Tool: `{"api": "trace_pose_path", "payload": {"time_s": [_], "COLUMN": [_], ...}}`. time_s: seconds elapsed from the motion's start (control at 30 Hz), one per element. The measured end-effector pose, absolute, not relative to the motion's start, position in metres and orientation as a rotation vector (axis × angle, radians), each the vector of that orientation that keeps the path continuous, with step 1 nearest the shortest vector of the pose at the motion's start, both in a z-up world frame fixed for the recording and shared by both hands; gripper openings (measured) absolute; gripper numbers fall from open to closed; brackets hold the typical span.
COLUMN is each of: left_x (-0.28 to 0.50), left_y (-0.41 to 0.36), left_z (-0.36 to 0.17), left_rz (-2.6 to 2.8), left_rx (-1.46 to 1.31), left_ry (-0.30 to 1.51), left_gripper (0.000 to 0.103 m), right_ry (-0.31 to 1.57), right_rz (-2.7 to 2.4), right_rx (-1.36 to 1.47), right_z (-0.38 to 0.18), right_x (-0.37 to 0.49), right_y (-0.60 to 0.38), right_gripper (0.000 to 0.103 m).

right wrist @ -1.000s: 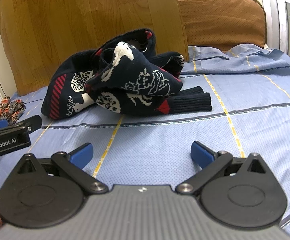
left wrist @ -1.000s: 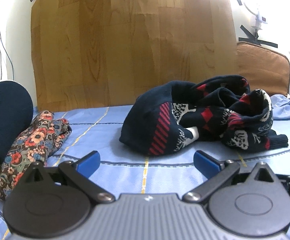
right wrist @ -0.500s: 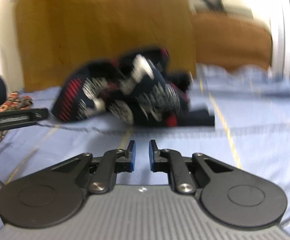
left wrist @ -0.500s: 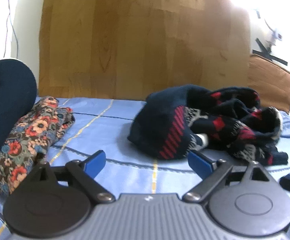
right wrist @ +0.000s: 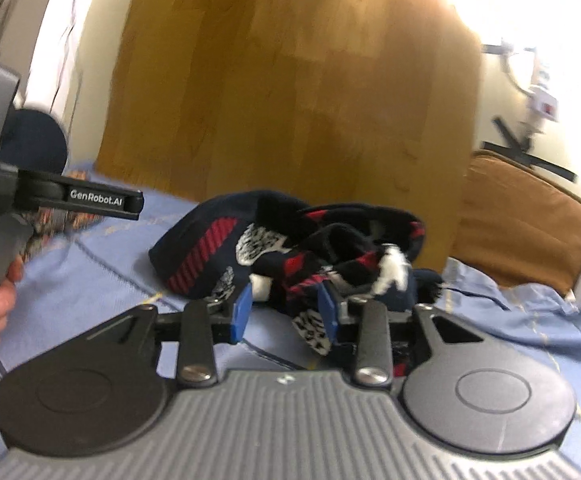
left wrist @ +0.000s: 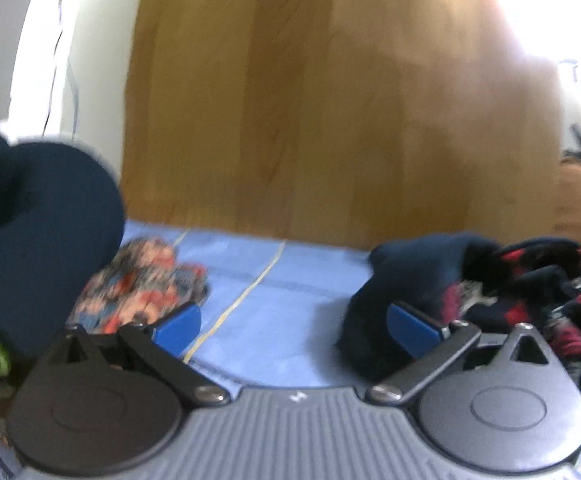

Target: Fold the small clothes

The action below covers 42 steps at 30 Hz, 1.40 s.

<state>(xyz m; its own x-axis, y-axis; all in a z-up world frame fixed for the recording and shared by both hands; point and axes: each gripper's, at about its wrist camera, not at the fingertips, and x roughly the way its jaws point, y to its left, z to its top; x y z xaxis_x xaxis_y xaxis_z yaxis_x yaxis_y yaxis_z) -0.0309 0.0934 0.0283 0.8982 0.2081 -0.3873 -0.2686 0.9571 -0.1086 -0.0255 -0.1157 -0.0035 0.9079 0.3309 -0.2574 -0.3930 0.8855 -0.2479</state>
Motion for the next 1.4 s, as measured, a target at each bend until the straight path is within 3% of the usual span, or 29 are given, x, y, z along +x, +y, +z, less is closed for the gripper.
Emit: {"api": "trace_pose_path", "payload": {"time_s": [0.3, 0.4, 0.47, 0.5, 0.53, 0.57, 0.97, 1.4], "left_x": [-0.035, -0.034, -0.032, -0.029, -0.029, -0.030, -0.047, -0.095], "left_y": [0.121, 0.122, 0.121, 0.122, 0.122, 0.122, 0.081, -0.018], "left_z": [0.035, 0.036, 0.035, 0.035, 0.035, 0.035, 0.041, 0.062], "left_rz": [0.280, 0.280, 0.284, 0.285, 0.288, 0.291, 0.124, -0.130], "left_rx": [-0.292, -0.287, -0.273, -0.269, -0.266, -0.263, -0.141, 0.104], "left_ry": [0.371, 0.370, 0.371, 0.372, 0.371, 0.369, 0.285, 0.129], "left_gripper": [0.102, 0.102, 0.102, 0.102, 0.101, 0.100, 0.101, 0.103], "right_ry": [0.298, 0.359, 0.403, 0.429, 0.447, 0.456, 0.210, 0.011], "right_rz": [0.503, 0.530, 0.533, 0.539, 0.546, 0.550, 0.441, 0.422], "right_rx": [-0.437, -0.410, -0.407, -0.406, -0.401, -0.388, 0.026, 0.047], "right_z": [-0.007, -0.014, -0.022, -0.025, -0.026, -0.024, 0.157, 0.242], "right_x": [0.017, 0.047, 0.066, 0.074, 0.079, 0.081, 0.007, -0.070], "right_y": [-0.069, -0.055, -0.045, -0.041, -0.039, -0.038, -0.182, -0.229], "right_gripper": [0.040, 0.051, 0.050, 0.040, 0.012, 0.012, 0.010, 0.010]}}
